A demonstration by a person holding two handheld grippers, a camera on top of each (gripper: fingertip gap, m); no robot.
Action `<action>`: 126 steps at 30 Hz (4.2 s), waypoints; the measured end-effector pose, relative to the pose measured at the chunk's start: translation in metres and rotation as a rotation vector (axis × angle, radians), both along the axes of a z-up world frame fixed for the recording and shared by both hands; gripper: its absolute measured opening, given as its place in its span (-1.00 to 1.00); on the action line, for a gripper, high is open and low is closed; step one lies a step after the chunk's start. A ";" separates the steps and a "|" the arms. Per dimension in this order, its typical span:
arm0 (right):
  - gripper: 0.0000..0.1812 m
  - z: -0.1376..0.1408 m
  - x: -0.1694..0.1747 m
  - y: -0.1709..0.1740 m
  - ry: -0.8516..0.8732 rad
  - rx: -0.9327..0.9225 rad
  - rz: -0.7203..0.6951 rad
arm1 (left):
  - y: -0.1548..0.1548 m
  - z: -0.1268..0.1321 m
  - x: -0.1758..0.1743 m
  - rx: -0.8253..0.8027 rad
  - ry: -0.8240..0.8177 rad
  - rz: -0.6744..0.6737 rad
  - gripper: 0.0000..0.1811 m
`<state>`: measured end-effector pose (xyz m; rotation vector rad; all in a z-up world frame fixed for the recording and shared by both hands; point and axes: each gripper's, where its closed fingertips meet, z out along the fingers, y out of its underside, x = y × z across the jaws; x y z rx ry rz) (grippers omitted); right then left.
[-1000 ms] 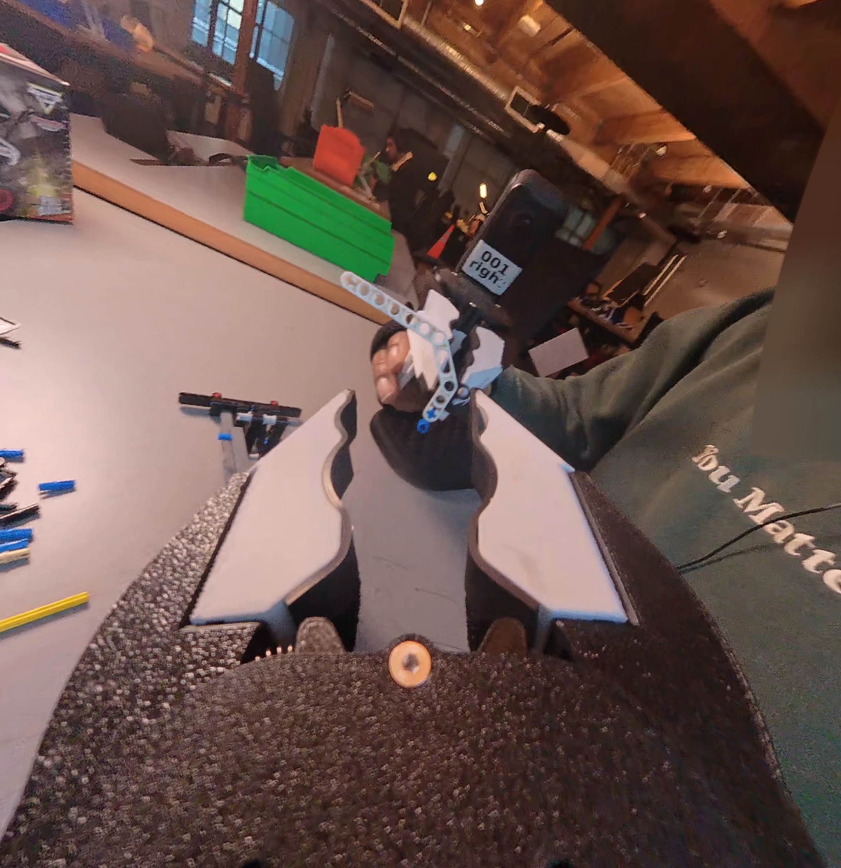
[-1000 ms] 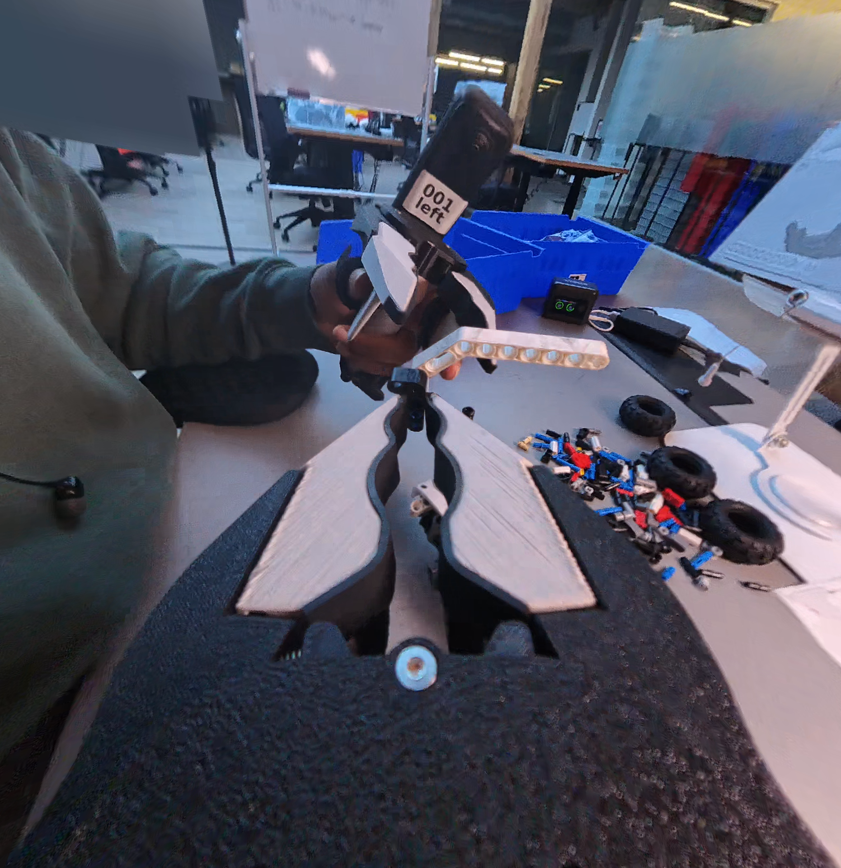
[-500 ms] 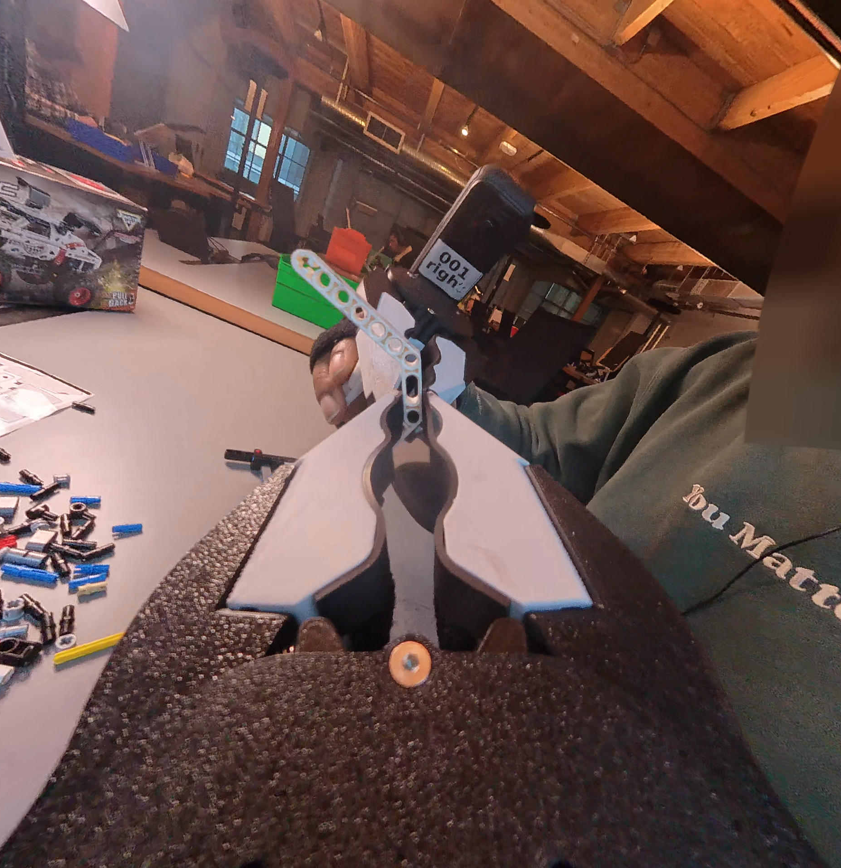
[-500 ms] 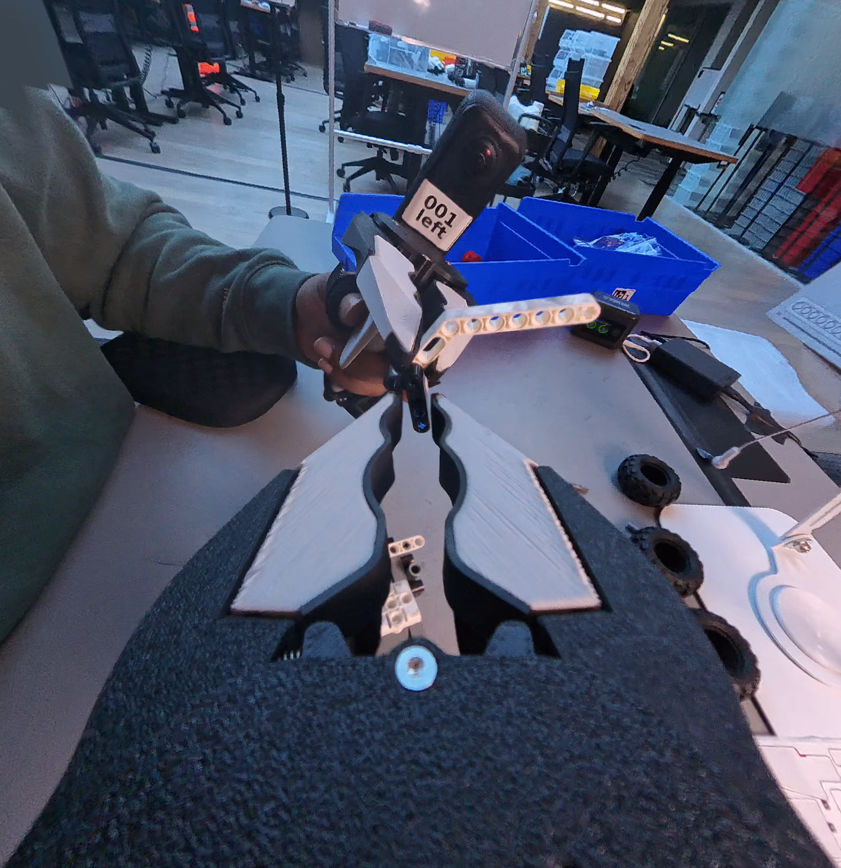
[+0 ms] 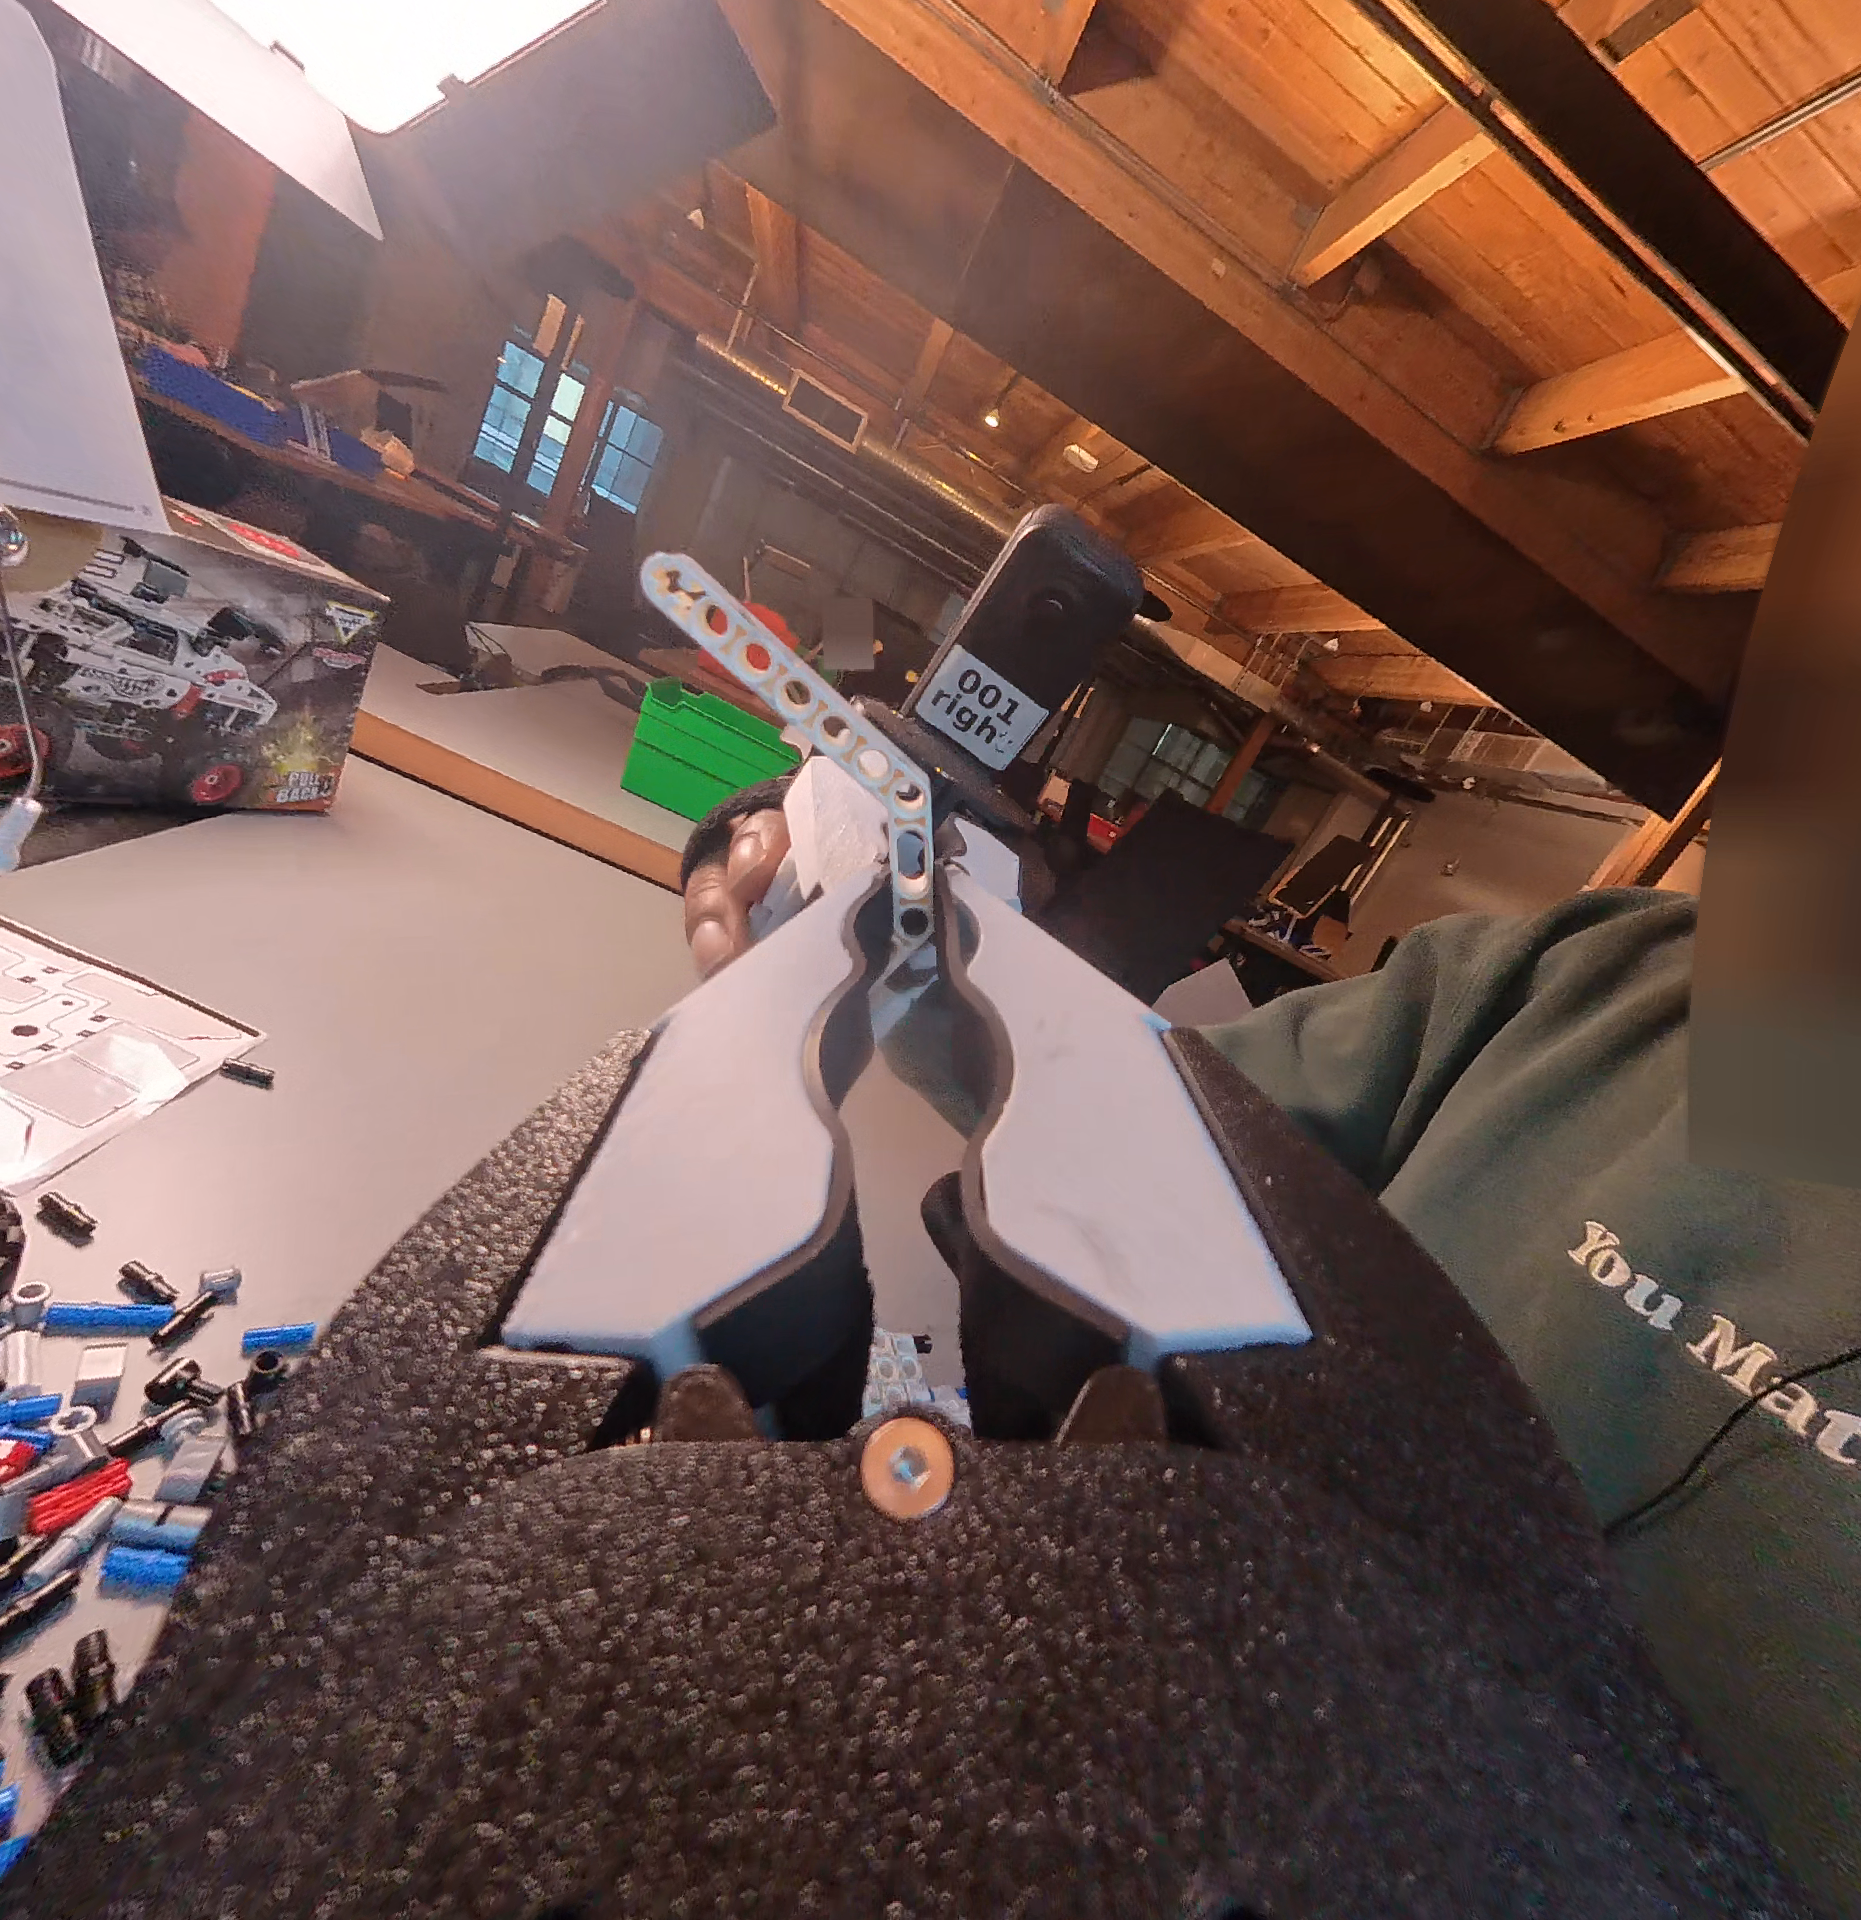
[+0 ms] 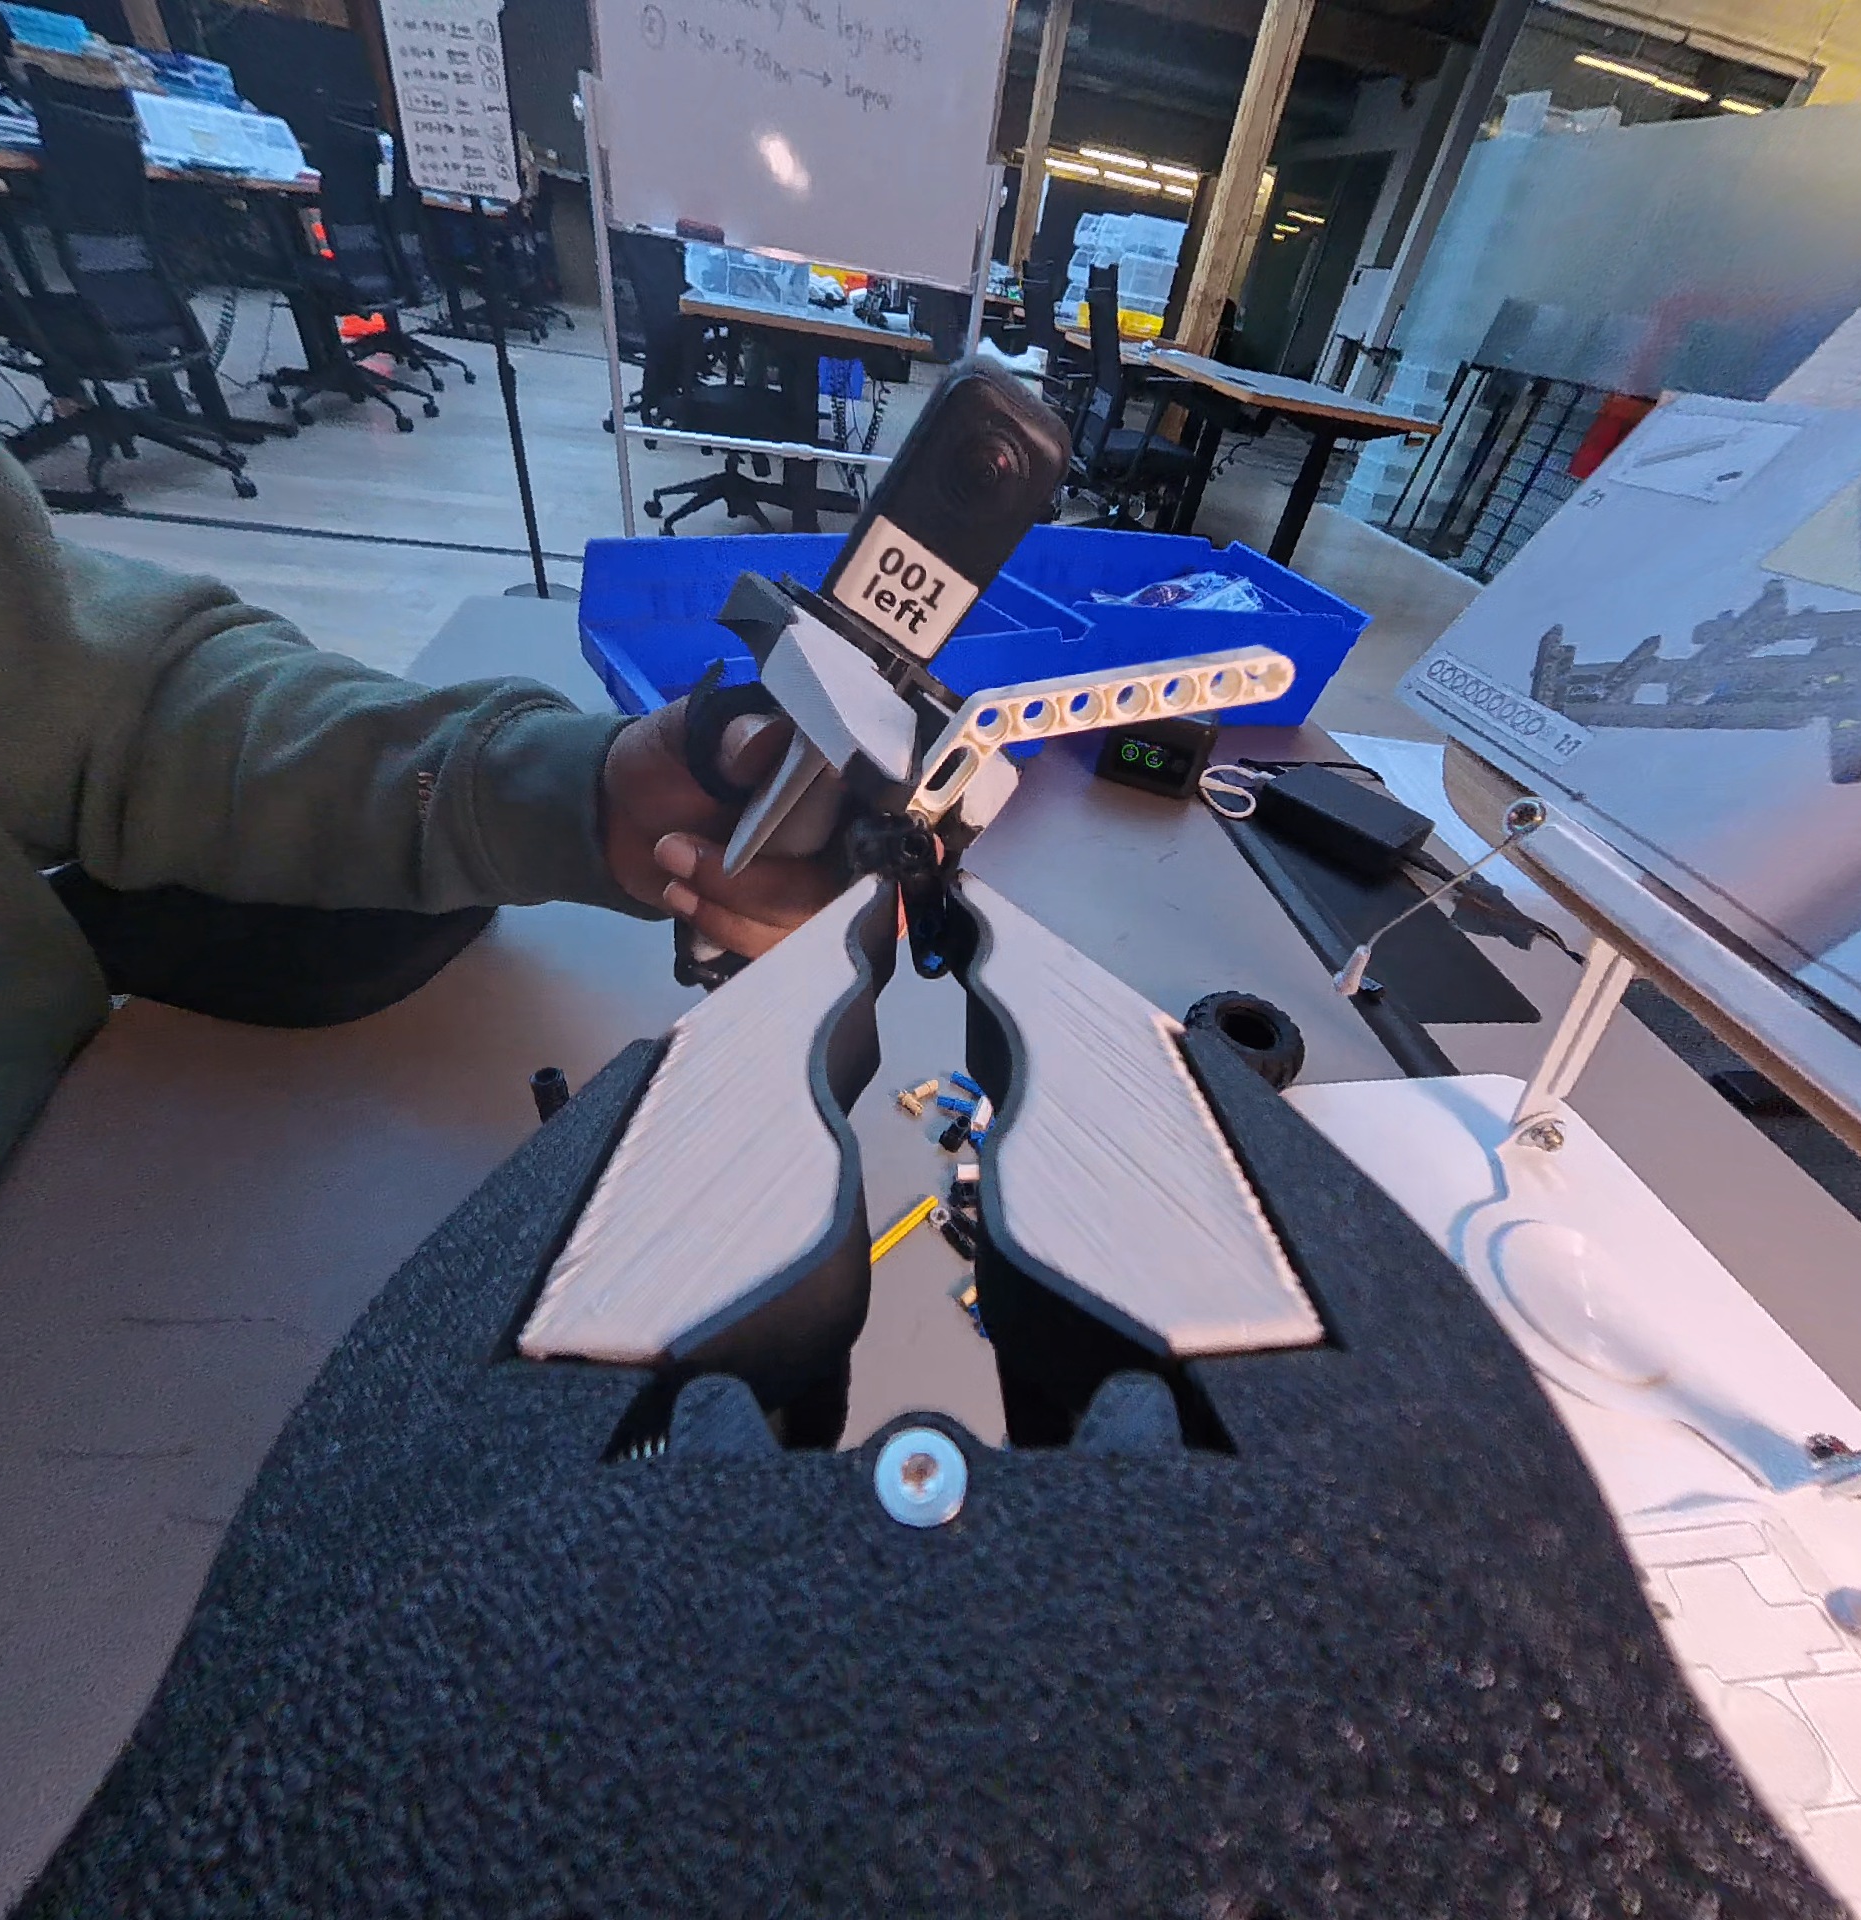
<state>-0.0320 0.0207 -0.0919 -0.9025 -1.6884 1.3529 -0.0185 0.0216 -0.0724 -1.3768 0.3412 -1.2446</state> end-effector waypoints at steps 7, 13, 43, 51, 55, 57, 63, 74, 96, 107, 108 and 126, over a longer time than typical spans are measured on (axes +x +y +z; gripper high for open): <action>-0.93 -0.011 -0.006 -0.008 -0.016 -0.030 0.030 | -0.007 -0.011 -0.007 -0.058 -0.092 -0.046 -0.94; -0.94 -0.015 -0.001 -0.012 -0.021 -0.070 0.094 | -0.013 -0.018 -0.006 -0.109 -0.023 -0.071 -0.94; -0.93 0.029 0.038 0.026 0.123 -0.300 0.133 | -0.024 -0.042 0.015 -0.081 0.287 -0.122 -0.91; -0.92 0.005 0.029 0.013 0.036 -0.270 0.153 | -0.029 -0.065 -0.004 -0.151 0.247 -0.147 -0.90; -0.93 -0.023 0.021 0.000 -0.078 -0.123 0.140 | -0.029 -0.070 -0.006 -0.172 0.251 -0.150 -0.90; -0.93 -0.033 0.020 -0.005 -0.127 -0.082 0.151 | -0.029 -0.083 -0.008 -0.228 0.292 -0.161 -0.90; -0.92 -0.047 0.020 -0.011 -0.188 -0.039 0.161 | -0.069 -0.149 -0.011 -0.538 0.528 -0.361 -0.90; -0.93 -0.036 0.022 -0.024 -0.160 -0.160 0.243 | -0.064 -0.135 -0.013 -0.434 0.573 -0.301 -0.60; -0.94 0.008 0.012 -0.021 -0.010 -0.608 0.317 | -0.021 -0.020 0.011 0.022 0.305 0.123 -0.96; -0.94 0.037 0.050 0.064 0.180 -0.437 0.035 | 0.007 -0.061 -0.061 -0.073 0.498 0.361 -0.98; -0.94 0.029 0.042 0.061 0.138 -0.410 0.018 | 0.017 -0.080 -0.065 -0.121 0.563 0.387 -0.97; -0.93 -0.019 0.000 0.022 -0.047 -0.406 0.044 | 0.019 -0.064 -0.020 -0.040 0.399 0.215 -0.71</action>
